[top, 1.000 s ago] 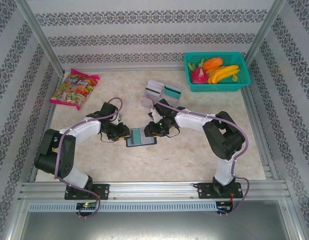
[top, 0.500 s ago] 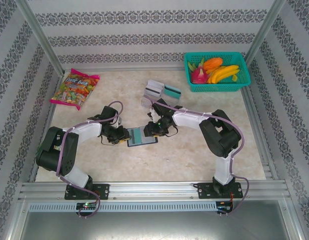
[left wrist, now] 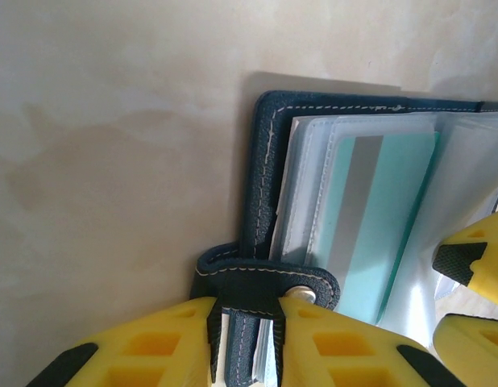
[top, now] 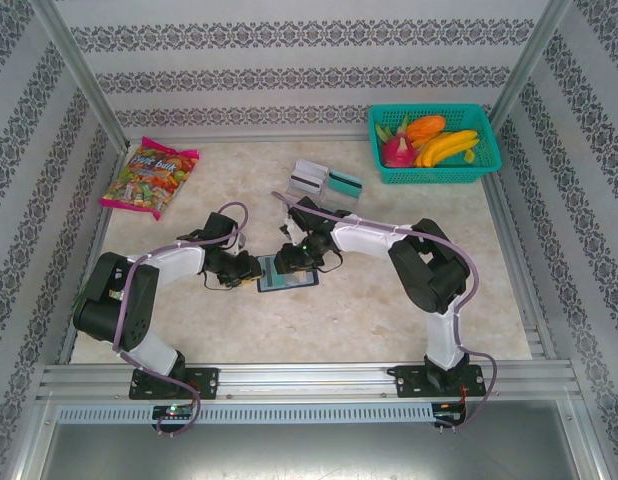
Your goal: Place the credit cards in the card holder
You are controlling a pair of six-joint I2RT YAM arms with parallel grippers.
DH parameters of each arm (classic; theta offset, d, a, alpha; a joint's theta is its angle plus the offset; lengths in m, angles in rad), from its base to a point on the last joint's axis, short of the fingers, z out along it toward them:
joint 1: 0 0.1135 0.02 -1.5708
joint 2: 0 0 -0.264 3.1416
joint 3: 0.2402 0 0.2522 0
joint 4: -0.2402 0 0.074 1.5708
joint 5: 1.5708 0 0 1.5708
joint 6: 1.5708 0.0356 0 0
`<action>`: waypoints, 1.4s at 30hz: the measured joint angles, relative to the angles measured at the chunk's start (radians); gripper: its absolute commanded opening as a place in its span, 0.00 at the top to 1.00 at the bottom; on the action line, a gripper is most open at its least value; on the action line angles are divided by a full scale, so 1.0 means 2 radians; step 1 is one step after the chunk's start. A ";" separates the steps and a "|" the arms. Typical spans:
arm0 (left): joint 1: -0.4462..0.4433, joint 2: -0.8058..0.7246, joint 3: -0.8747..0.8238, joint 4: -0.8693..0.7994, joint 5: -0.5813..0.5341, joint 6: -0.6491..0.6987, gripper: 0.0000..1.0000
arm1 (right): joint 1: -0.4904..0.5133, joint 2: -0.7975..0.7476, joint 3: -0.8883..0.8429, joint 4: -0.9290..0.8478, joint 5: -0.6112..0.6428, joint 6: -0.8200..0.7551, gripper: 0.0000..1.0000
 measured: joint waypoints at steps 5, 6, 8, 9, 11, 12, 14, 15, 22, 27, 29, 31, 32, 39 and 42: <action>0.000 0.000 0.000 0.000 0.000 0.000 0.72 | 0.000 0.004 0.004 0.000 0.000 0.000 0.56; 0.000 0.000 0.000 0.000 0.000 0.000 0.72 | 0.000 0.004 0.004 0.000 0.000 0.000 0.56; 0.000 0.000 0.001 0.000 0.000 0.000 0.72 | -0.004 0.003 0.001 0.002 0.000 0.000 0.56; 0.000 0.001 0.001 0.000 0.000 0.000 0.72 | -0.007 0.000 -0.004 0.002 0.000 -0.002 0.56; 0.000 0.002 0.002 0.000 0.000 0.000 0.73 | -0.016 -0.010 -0.015 -0.001 0.001 -0.004 0.56; 0.000 0.002 0.002 0.000 0.000 0.000 0.73 | -0.021 -0.016 -0.019 -0.005 0.002 -0.006 0.55; 0.000 0.003 0.003 -0.001 0.000 0.000 0.73 | -0.032 -0.032 -0.024 -0.011 0.005 -0.012 0.56; 0.000 0.003 0.004 -0.001 0.000 0.000 0.73 | -0.036 -0.038 -0.025 -0.014 0.006 -0.013 0.56; 0.000 0.004 0.004 -0.002 0.000 0.000 0.73 | -0.046 -0.058 -0.027 -0.019 0.015 -0.023 0.56; 0.000 0.004 0.004 -0.002 0.000 0.000 0.73 | -0.038 -0.049 -0.029 -0.023 0.015 -0.023 0.55; 0.000 0.004 0.004 -0.002 0.000 0.000 0.73 | -0.035 -0.041 -0.029 -0.023 0.018 -0.023 0.55; 0.000 0.004 0.004 -0.002 0.000 0.000 0.73 | -0.031 -0.032 -0.028 -0.027 0.022 -0.024 0.55; 0.000 0.004 0.004 -0.002 0.000 0.000 0.73 | -0.031 -0.028 -0.028 -0.029 0.024 -0.025 0.55; 0.000 0.004 0.004 -0.002 0.000 0.000 0.73 | -0.026 -0.018 -0.019 -0.039 0.033 -0.027 0.55; 0.000 0.004 0.004 -0.002 0.001 0.000 0.73 | -0.020 -0.013 -0.012 -0.043 0.040 -0.027 0.55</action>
